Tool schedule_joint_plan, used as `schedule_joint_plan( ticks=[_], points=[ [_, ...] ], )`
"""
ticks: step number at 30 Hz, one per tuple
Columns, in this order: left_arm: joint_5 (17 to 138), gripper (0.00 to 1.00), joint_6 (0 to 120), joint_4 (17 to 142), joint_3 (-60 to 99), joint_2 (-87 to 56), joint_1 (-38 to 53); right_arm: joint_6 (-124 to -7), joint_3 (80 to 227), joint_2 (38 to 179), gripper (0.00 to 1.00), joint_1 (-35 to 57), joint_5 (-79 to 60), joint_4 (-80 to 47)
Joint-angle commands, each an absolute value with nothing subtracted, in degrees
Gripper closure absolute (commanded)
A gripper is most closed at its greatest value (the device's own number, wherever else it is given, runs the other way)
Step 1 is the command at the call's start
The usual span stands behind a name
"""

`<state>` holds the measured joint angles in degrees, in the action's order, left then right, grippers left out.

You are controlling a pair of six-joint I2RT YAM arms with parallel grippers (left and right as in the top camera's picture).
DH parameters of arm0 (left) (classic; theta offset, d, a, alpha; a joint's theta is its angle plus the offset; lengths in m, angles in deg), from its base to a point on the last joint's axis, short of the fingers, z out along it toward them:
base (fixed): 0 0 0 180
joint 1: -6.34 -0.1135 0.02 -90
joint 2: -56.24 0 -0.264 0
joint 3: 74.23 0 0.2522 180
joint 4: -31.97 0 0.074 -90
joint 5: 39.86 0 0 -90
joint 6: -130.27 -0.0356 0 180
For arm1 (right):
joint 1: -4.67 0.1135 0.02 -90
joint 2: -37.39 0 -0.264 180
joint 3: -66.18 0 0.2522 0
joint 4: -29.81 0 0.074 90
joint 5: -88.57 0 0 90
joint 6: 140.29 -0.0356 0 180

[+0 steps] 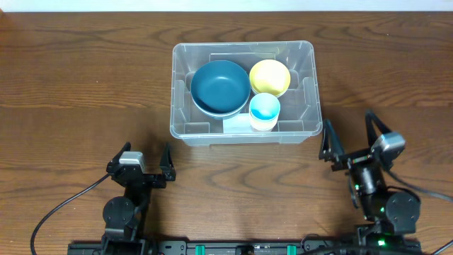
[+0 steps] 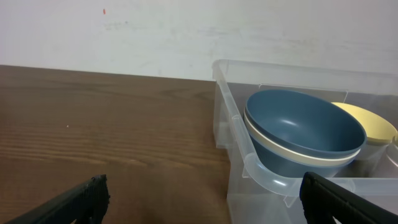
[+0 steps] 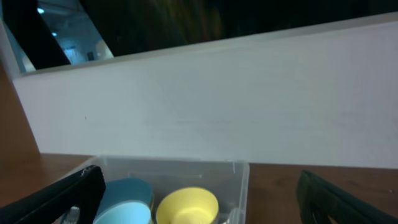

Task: Pack container

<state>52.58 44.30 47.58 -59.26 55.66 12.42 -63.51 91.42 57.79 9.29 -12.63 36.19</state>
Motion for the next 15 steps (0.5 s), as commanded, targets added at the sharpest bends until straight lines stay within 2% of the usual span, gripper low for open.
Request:
schedule_joint_plan(
  ticks=[1, 15],
  points=[
    [51.4, 0.02, 43.5, 49.8, -60.2, 56.0, 12.1, -62.4, 86.7, 54.4, 0.01, 8.7, -13.0, 37.5],
    [51.4, 0.02, 43.5, 49.8, -60.2, 56.0, 12.1, -60.4, 80.7, 41.6, 0.01, 7.5, -10.2, 26.3]
  ],
)
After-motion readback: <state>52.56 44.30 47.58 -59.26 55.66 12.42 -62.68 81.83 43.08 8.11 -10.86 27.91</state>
